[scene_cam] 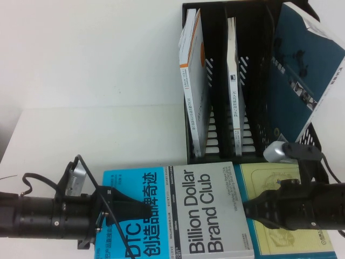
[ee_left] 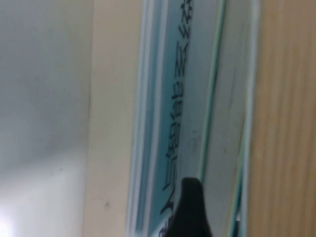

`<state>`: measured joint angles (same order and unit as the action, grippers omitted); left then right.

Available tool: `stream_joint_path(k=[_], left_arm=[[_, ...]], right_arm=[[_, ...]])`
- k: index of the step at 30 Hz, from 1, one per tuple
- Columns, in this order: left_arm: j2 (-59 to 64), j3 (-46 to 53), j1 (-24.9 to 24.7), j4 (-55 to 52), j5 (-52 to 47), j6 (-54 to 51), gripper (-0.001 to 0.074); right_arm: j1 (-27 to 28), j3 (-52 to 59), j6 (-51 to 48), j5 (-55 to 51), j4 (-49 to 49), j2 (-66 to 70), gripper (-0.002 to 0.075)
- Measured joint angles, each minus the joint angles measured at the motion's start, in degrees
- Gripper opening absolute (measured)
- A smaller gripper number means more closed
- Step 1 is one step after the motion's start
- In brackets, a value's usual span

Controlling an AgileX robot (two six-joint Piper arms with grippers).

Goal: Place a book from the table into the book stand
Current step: Pick up the book with your left arm

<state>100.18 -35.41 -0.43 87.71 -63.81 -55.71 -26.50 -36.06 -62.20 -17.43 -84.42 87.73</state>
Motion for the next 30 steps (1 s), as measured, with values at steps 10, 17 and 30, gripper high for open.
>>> stream_joint_path(k=[10,17,30], left_arm=[[0.23,0.0,0.19,-1.94,0.1,-0.61,0.0353],[0.23,0.0,0.19,-1.23,0.1,1.36,0.0353],[-5.02,0.0,0.09,-4.23,-0.18,3.33,0.034]], right_arm=[[-1.2,0.0,-7.22,2.23,-2.09,0.0,0.0008],[-1.3,-0.09,-10.49,3.05,-1.76,0.0,0.0008],[-1.69,-0.09,-11.32,20.09,2.26,-8.81,0.0008]])
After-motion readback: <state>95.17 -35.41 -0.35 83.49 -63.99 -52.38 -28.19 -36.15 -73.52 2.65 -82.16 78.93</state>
